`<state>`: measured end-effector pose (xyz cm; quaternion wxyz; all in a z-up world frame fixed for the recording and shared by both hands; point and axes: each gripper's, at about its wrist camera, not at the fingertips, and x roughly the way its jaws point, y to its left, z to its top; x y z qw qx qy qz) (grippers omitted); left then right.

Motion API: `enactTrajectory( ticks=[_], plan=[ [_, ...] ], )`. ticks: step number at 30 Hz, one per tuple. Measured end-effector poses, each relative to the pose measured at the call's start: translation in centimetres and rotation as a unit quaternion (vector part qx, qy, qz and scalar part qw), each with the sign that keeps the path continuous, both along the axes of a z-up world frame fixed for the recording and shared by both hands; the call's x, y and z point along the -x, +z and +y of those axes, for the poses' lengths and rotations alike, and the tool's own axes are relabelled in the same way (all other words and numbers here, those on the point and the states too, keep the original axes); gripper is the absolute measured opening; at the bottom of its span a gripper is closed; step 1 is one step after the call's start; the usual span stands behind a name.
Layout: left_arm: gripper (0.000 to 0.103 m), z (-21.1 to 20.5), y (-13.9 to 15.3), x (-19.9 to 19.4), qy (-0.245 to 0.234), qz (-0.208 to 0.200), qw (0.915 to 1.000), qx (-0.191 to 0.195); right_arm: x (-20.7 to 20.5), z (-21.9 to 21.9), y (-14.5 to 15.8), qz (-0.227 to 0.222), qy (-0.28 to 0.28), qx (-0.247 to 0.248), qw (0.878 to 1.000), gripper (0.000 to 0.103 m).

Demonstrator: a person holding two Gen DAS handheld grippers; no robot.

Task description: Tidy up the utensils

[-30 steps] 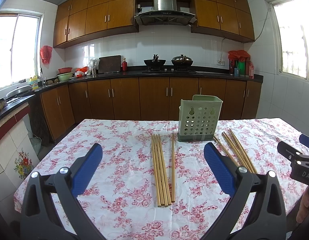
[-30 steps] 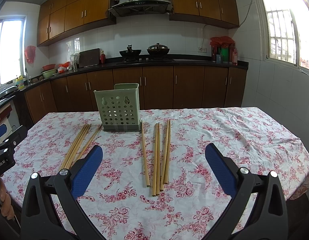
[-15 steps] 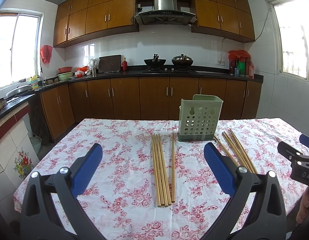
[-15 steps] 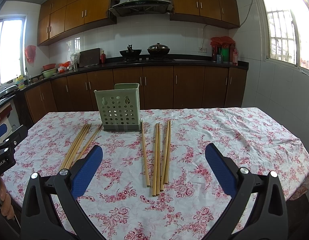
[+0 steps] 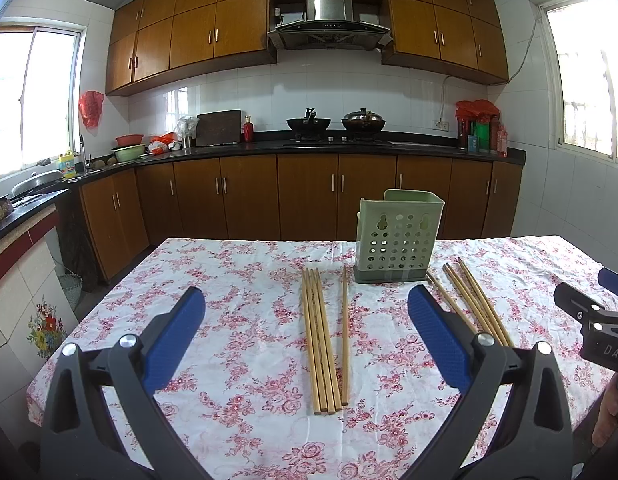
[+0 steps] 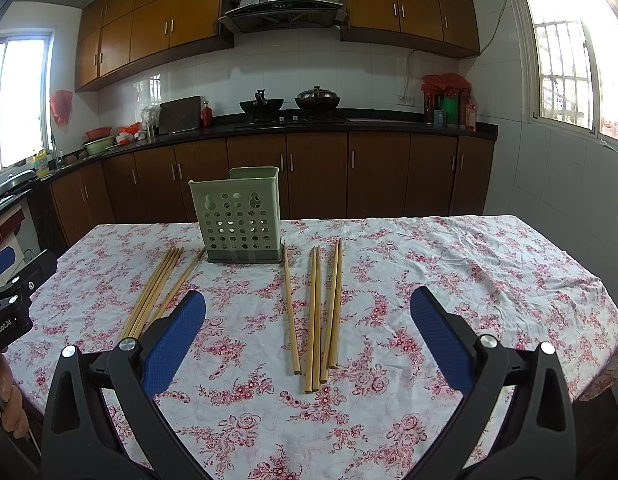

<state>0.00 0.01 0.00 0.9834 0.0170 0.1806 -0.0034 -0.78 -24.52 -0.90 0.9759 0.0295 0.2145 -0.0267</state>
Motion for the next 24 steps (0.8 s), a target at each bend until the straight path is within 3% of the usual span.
enactTrajectory(
  ticks=[24],
  plan=[
    [0.099, 0.02, -0.23, -0.15, 0.0, 0.001, 1.0, 0.001, -0.02, -0.12, -0.11, 0.0, 0.0, 0.0, 1.0, 0.101]
  ],
)
